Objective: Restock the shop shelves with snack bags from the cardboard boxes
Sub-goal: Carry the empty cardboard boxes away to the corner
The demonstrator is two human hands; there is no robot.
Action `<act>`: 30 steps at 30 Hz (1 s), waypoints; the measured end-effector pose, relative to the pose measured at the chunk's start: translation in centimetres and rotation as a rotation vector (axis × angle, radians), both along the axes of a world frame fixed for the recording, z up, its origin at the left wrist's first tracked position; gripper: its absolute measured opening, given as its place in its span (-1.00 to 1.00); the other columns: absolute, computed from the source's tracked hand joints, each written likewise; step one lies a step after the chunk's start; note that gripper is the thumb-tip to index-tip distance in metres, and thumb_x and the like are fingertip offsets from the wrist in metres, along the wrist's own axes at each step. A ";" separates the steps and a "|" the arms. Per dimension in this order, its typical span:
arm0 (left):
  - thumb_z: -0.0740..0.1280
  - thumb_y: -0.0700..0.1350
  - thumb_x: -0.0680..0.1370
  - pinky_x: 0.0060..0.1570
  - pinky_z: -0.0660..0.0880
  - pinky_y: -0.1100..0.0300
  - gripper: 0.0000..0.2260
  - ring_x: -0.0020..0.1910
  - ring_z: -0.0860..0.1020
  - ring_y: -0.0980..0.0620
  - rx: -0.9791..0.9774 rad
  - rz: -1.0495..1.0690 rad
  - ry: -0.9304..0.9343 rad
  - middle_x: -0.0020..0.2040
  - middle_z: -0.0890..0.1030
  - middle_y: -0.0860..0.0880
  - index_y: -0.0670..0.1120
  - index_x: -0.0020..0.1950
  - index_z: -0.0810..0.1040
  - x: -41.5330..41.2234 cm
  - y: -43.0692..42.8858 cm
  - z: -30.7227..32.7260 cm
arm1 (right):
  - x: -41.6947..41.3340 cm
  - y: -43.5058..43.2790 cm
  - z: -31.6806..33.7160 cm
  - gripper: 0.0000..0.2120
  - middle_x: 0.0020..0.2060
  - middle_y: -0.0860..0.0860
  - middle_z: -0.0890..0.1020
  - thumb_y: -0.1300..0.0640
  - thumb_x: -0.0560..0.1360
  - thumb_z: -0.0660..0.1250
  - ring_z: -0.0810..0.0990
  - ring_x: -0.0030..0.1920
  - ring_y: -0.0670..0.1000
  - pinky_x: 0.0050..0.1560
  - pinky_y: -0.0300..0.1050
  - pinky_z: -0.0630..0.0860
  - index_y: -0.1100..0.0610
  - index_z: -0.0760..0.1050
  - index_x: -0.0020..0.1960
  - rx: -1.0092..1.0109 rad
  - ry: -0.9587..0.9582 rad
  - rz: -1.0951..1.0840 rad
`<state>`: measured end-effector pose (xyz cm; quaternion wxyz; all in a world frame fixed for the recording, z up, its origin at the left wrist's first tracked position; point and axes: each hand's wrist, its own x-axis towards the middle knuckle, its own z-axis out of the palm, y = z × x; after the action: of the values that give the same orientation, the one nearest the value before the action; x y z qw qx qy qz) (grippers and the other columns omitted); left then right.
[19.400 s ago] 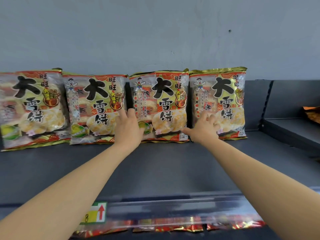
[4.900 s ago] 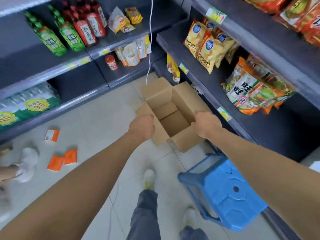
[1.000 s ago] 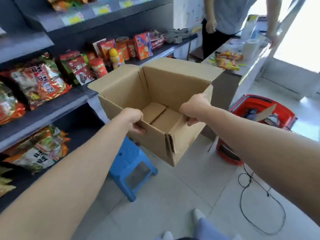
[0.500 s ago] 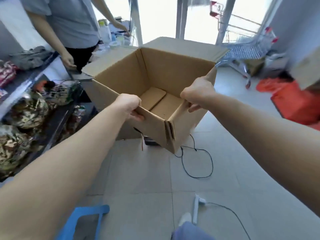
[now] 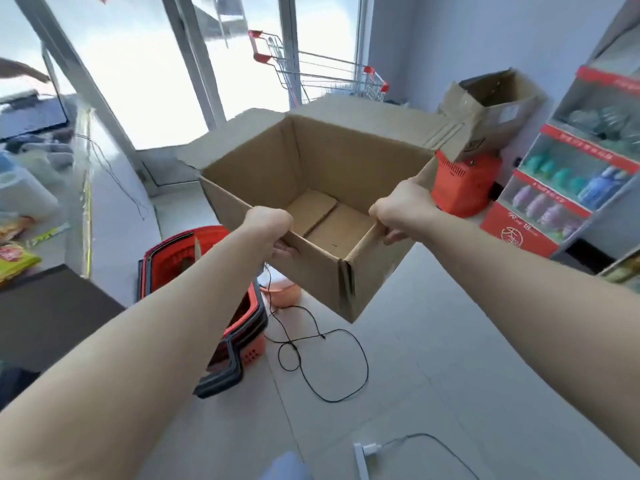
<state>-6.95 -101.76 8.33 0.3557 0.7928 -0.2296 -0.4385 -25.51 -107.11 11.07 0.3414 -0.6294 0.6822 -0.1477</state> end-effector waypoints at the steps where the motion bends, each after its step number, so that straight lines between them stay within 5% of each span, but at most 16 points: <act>1: 0.12 -0.34 0.46 -0.68 0.46 0.20 -0.87 -0.71 0.49 -0.09 0.012 -0.044 0.000 -0.56 0.49 -0.23 -0.36 -0.08 0.41 -0.1 -2.1 -0.3 | -0.4 -1.4 -0.2 -0.49 -0.38 0.04 0.54 0.21 0.41 0.26 0.50 -0.72 -0.02 -0.69 -0.39 0.30 0.33 0.29 0.33 0.002 0.001 -0.041; 8: 0.10 -0.33 0.49 -0.61 0.54 0.14 -0.79 -0.68 0.51 -0.08 0.055 -0.347 -0.038 -0.61 0.50 -0.23 -0.39 0.03 0.45 -0.4 -16.1 -0.1 | -1.0 -12.2 -1.1 -0.42 -0.35 0.08 0.57 0.19 0.39 0.26 0.54 -0.68 0.02 -0.54 -0.25 0.51 0.30 0.27 0.38 0.034 -0.005 -0.275; 13: 0.08 -0.32 0.49 -0.57 0.56 0.11 -0.69 -0.66 0.53 -0.09 0.098 -0.510 -0.061 -0.46 0.57 -0.29 -0.47 0.10 0.48 -0.7 -25.5 -0.2 | -1.5 -18.7 -1.6 -0.36 -0.32 0.09 0.58 0.16 0.38 0.29 0.54 -0.68 0.02 -0.44 -0.18 0.56 0.30 0.25 0.42 0.024 0.001 -0.407; 20: 0.08 -0.31 0.54 -0.58 0.56 0.09 -0.74 -0.67 0.53 -0.08 0.150 -0.662 -0.040 -0.59 0.53 -0.24 -0.40 -0.17 0.51 -5.0 -35.7 -0.6 | -5.7 -27.2 -2.8 -0.30 -0.33 0.11 0.56 0.18 0.38 0.29 0.57 -0.64 0.03 -0.17 0.00 0.66 0.31 0.13 0.45 0.050 0.020 -0.596; 24: 0.07 -0.29 0.56 -0.66 0.50 0.12 -0.71 -0.68 0.53 -0.08 0.214 -0.681 -0.026 -0.58 0.54 -0.24 -0.45 -0.05 0.53 -7.6 -42.5 -2.3 | -8.3 -34.1 -4.7 -0.28 -0.17 0.16 0.63 0.20 0.37 0.28 0.54 -0.68 0.01 -0.21 -0.03 0.66 0.31 0.11 0.47 0.055 0.030 -0.598; 30: 0.08 -0.32 0.57 -0.07 0.61 0.02 -0.73 -0.68 0.50 -0.08 0.237 -0.555 -0.024 -0.60 0.50 -0.20 -0.32 -0.28 0.45 -13.1 -54.0 -5.0 | -13.5 -47.8 -8.5 -0.31 -0.07 0.15 0.58 0.18 0.37 0.31 0.51 -0.71 0.04 -0.36 -0.06 0.63 0.31 0.17 0.45 0.115 -0.018 -0.513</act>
<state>-20.02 -155.77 3.33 0.1244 0.7408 -0.3889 -0.5334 -38.99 -154.87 2.53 0.3342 -0.4142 0.8236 -0.1962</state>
